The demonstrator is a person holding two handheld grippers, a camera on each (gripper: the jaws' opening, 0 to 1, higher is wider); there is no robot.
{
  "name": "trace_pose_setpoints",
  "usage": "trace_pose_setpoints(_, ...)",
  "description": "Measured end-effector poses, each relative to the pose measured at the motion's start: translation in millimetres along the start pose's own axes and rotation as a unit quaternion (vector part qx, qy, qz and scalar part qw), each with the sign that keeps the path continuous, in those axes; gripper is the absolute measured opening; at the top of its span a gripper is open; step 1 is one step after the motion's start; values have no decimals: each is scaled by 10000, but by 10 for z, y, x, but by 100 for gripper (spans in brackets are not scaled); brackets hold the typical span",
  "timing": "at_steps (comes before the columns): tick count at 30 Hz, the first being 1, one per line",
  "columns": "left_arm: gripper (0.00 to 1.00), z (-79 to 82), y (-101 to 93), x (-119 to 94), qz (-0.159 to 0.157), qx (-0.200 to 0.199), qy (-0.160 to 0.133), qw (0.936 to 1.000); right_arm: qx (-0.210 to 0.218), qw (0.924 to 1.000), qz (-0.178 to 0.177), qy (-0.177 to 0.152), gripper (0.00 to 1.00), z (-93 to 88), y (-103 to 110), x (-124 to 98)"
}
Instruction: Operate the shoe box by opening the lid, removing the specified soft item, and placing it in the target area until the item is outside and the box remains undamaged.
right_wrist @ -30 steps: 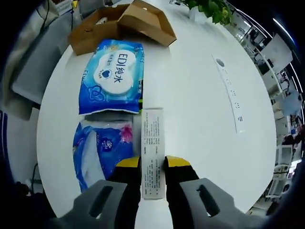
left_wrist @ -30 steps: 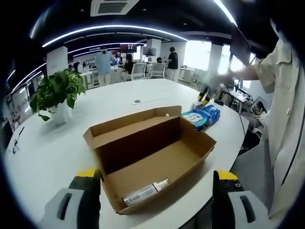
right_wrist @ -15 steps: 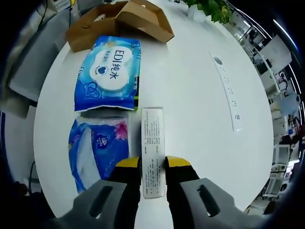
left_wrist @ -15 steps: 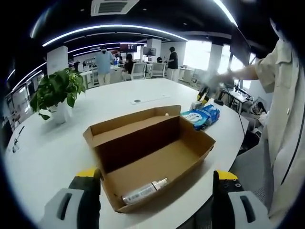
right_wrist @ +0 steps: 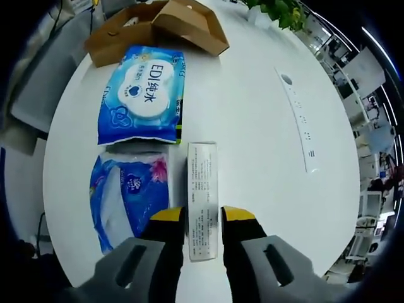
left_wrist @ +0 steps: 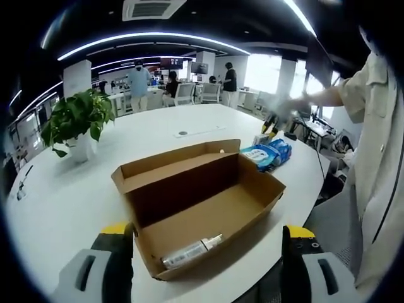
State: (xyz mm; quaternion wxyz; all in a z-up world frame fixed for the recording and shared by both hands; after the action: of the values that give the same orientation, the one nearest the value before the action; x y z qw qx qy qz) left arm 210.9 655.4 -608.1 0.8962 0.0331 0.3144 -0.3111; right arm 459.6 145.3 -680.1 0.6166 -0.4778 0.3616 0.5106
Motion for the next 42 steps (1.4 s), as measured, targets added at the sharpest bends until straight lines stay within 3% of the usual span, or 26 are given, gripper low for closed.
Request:
trace_pose_setpoints(17,94,72,41,-52,-227,191,9,9996,473,9980,-314,-274,45,228,88,-310)
trace_pose_setpoints(25,84,125,43,-63,-457,301,147,9984,789,9945,-491,-476,55,380,227,-505)
trace_pose_setpoints(35,77,179,128,-34,-885,626,419,9932,1292,9848,-798,-844,69,558,427,-789)
trace_pose_setpoints(42,76,251,193,26,-1021,887,557,9892,1618,9760,-959,-1102,78,654,571,-915)
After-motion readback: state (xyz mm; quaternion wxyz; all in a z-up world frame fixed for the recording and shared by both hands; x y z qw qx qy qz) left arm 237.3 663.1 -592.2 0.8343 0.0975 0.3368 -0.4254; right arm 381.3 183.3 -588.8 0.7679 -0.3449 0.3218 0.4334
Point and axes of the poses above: the point that each gripper's makers call its tool centre point, and the gripper's own axes: x roughly forward along the fingers, y roughly to its left, z roughly out of its top, the point moved 6 cm from there along -x, roughly backward along the fingers, and after that the axes turned 3 degrees about -z, right-handed, at the moved point
